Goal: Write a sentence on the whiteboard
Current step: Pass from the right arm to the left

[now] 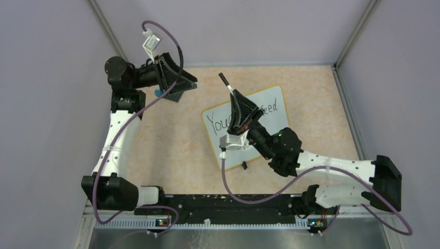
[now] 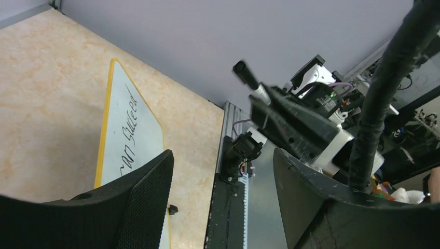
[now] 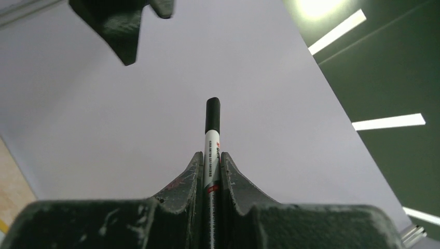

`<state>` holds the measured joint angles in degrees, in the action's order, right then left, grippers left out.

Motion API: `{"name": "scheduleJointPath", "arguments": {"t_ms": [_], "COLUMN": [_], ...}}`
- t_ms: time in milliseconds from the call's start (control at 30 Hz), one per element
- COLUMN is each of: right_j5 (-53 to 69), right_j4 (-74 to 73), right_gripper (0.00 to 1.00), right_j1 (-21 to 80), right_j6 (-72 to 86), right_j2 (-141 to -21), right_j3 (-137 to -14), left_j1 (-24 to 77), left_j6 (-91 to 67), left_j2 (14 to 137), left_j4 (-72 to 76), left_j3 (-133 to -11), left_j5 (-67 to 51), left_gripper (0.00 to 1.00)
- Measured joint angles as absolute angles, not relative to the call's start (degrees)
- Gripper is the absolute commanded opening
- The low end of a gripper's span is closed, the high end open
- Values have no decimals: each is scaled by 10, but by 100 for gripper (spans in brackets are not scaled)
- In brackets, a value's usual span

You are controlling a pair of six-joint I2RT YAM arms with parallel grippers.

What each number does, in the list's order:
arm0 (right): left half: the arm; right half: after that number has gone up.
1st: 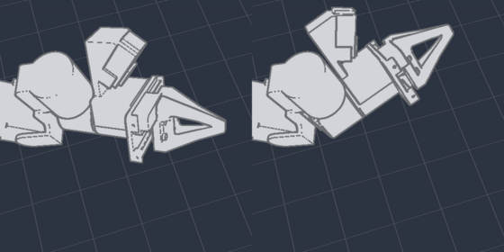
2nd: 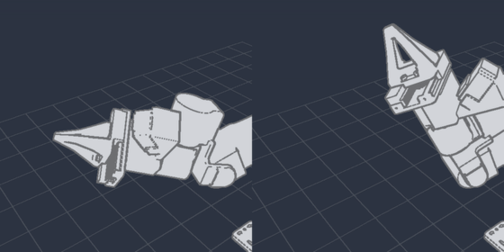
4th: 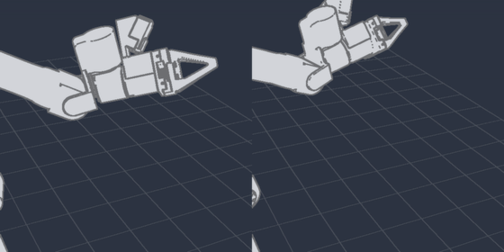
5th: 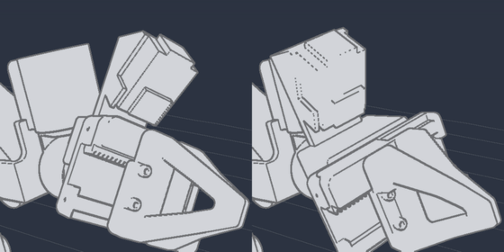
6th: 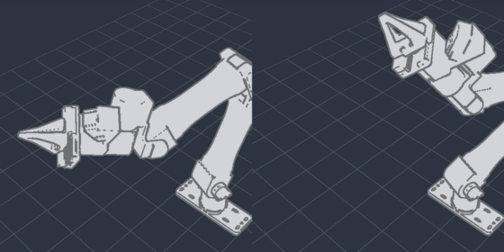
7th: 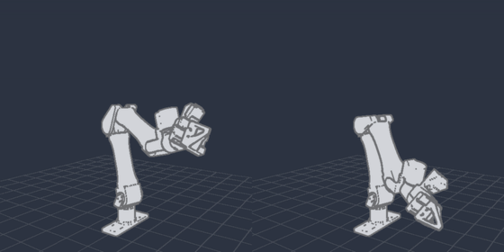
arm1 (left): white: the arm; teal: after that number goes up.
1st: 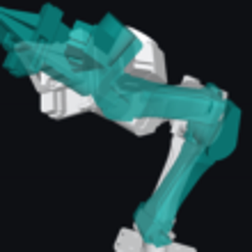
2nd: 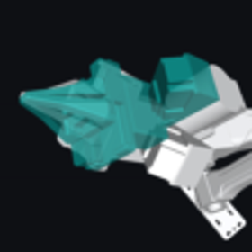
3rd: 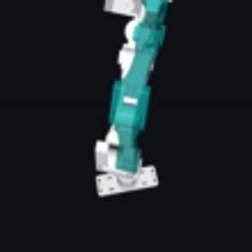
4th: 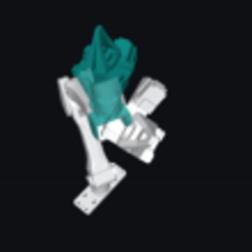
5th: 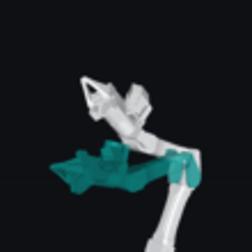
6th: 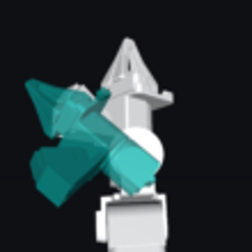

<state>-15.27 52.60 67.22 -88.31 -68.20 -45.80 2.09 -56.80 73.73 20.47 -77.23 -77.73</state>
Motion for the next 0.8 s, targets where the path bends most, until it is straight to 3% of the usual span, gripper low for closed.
{"name": "scheduleJointPath", "arguments": {"t_ms": [200,567,800], "right_j5": [-174,-152,-153], "right_j4": [523,531,383], "right_gripper": [0,0,0], "right_j1": [672,672,670], "right_j6": [-794,-658,-486], "right_j2": [-645,-613,-602], "right_j3": [-474,-448,-550], "left_j1": [20,53,53], "left_j6": [-569,-672,-677], "left_j2": [784,793,799], "left_j4": [222,405,434], "left_j3": [-828,-834,-835], "left_j5": [-814,-832,-841], "left_gripper": [72,74,73]}}
